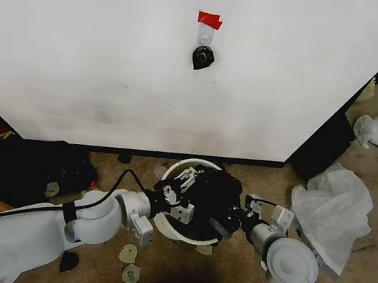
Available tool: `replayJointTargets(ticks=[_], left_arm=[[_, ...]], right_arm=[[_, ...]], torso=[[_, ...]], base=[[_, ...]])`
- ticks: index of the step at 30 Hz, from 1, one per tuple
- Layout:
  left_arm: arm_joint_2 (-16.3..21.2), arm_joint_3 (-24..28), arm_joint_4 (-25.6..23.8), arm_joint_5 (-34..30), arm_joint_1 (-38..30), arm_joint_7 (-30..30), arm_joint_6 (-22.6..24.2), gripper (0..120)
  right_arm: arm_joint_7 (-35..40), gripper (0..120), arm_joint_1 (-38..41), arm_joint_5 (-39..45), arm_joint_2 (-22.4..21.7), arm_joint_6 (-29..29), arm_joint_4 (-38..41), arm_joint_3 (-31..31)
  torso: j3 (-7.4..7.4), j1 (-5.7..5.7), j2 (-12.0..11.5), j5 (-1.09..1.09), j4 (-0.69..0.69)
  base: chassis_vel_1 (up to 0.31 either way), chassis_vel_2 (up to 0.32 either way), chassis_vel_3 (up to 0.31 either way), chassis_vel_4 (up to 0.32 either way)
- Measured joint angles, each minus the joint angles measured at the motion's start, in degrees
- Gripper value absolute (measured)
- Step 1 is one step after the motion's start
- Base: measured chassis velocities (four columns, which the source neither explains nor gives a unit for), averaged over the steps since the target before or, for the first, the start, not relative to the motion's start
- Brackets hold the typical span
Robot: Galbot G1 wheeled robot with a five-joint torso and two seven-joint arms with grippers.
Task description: Place the garbage bag over the trash bin.
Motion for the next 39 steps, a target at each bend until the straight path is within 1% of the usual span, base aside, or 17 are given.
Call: replayJointTargets(ticks=[6,10,11,15,18,21,23,24,25,28,29,33,34,35,37,39], left_arm=[[-0.69,1.31,0.58,3.35,-0.76,0.4,0.8,97],[-1.07,1.68,0.86,8.37,-0.85,0.48,-1.31,96],[-1.07,1.68,0.86,8.37,-0.85,0.48,-1.31,96],[-1.13,1.67,1.08,13.72,-0.67,0.69,-4.12,96],[-1.25,1.66,1.32,15.07,-0.47,0.81,-4.6,95],[-1.57,1.38,2.24,17.86,-0.48,1.88,-5.37,85],[-1.42,1.36,2.43,18.55,-0.51,2.92,-5.03,79],[-1.42,1.36,2.43,18.55,-0.51,2.92,-5.03,79],[-1.34,1.36,2.49,18.72,-0.51,3.33,-4.61,74],[-1.25,1.37,2.62,18.41,-0.7,4.43,-3.32,69],[-1.25,1.37,2.62,18.41,-0.7,4.43,-3.32,69],[-1.6,1.52,2.28,17.29,-0.59,4.19,-3.27,54],[-1.78,1.76,2.14,17.03,-0.55,4.04,-3.27,48],[-1.78,1.76,2.14,17.03,-0.55,4.04,-3.27,48],[-2.35,2.31,2.1,16.78,-0.6,3.74,-3.34,40],[-3.08,2.75,2.28,16.62,-0.79,3.47,-3.69,40]], right_arm=[[-0.02,0,-0.1,0.23,-0.23,0.06,0.28,0.06],[-0.02,0,-0.17,0.69,-0.25,0.07,0.29,0.14],[-0.02,0,-0.17,0.69,-0.25,0.07,0.29,0.14],[-0.02,0,-0.03,0.98,-0.28,0.09,0.28,-0.03],[-0.01,0,0.15,1.2,-0.35,0.1,0.28,-0.08],[0.15,0,0.5,1.52,-0.48,0.14,0.28,-0.28],[0.29,0,0.68,1.7,-0.58,0.19,0.28,-0.36],[0.29,0,0.68,1.7,-0.58,0.19,0.28,-0.36],[0.31,0,0.72,1.73,-0.61,0.22,0.28,-0.37],[0.34,0,0.93,1.77,-0.78,0.27,0.16,-0.41],[0.34,0,0.93,1.77,-0.78,0.27,0.16,-0.41],[0.35,0,1.12,1.77,-0.77,0.29,-0.33,-0.45],[0.35,0,1.19,1.75,-0.74,0.29,-0.46,-0.51],[0.35,0,1.19,1.75,-0.74,0.29,-0.46,-0.51],[0.39,0,1.35,1.75,-0.73,0.28,-0.56,-0.75],[0.57,0,1.5,1.83,-0.69,0.22,-0.64,-0.92]], torso=[[0.0,0.0,0.0,0.0,0.0],[0.0,0.0,0.0,0.0,0.0],[0.0,0.0,0.0,0.0,0.0],[0.0,0.0,0.0,0.0,0.0],[0.0,0.0,0.0,0.0,0.01],[0.0,0.0,0.0,0.0,0.0],[0.0,0.0,0.0,0.0,0.0],[0.0,0.0,0.0,0.0,0.0],[0.0,0.0,0.0,0.0,0.0],[0.0,0.0,0.0,0.0,0.0],[0.0,0.0,0.0,0.0,0.0],[0.0,0.0,0.0,0.0,0.0],[0.0,0.0,0.0,0.0,0.0],[0.0,0.0,0.0,0.0,0.0],[0.0,0.0,0.0,0.0,0.0],[0.0,0.0,0.0,0.0,0.0]], base=[[0.0,0.0,0.0,0.0],[0.0,0.0,0.0,0.0],[0.0,0.0,0.0,0.0],[0.0,0.0,0.0,0.0],[0.0,0.0,0.0,0.0],[0.0,0.0,0.0,0.0],[0.0,0.0,0.0,0.0],[0.0,0.0,0.0,0.0],[0.0,0.0,0.0,0.0],[0.0,0.0,0.0,0.0],[0.0,0.0,0.0,0.0],[0.0,0.0,0.0,0.0],[0.0,0.0,0.0,0.0],[0.0,0.0,0.0,0.0],[0.0,0.0,0.0,0.0],[0.0,0.0,0.0,0.0]])
